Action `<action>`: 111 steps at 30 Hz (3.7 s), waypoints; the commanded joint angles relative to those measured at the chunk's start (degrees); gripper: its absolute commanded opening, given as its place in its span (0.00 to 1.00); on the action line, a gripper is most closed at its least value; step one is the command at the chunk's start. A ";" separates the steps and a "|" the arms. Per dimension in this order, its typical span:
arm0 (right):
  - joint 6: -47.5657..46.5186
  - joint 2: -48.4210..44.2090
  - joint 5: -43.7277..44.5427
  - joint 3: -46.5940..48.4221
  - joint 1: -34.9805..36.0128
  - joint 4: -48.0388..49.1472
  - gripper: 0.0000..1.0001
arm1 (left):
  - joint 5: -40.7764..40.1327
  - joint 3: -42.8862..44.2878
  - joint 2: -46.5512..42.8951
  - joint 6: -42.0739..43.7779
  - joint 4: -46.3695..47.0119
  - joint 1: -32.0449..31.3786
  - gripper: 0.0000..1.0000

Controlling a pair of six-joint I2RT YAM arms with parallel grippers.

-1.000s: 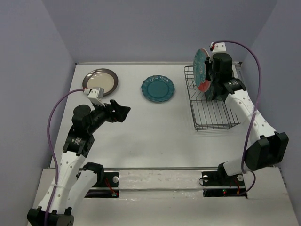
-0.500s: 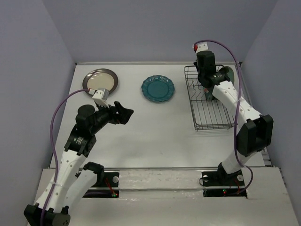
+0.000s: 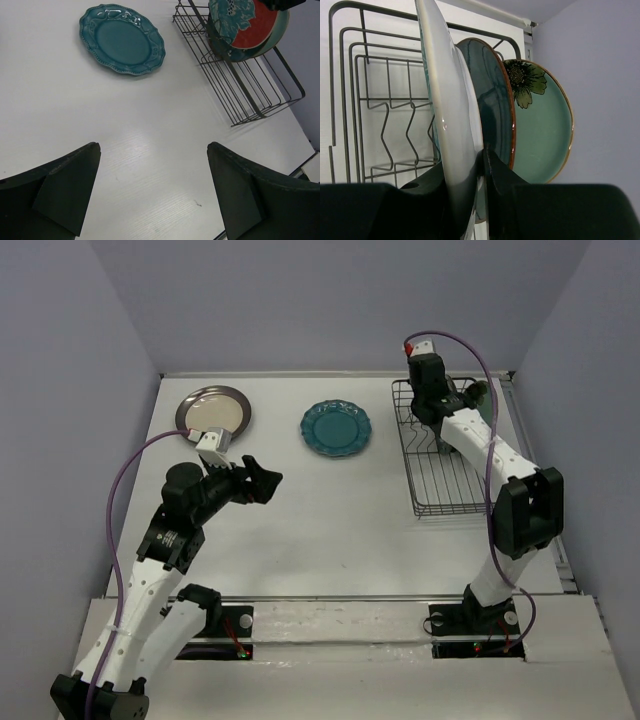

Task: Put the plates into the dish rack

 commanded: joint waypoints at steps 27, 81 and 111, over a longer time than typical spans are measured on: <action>20.53 -9.47 -8.83 -6.06 -5.27 7.64 0.61 | -0.12 4.09 12.85 -7.90 4.79 -0.31 0.99; 43.12 -46.75 -45.22 -44.56 8.18 22.49 0.70 | -7.58 31.52 88.79 -38.05 51.28 -0.30 0.32; 53.58 -27.94 -52.17 -42.37 8.18 31.63 0.93 | -1.08 -7.95 37.83 -47.55 70.56 3.47 0.06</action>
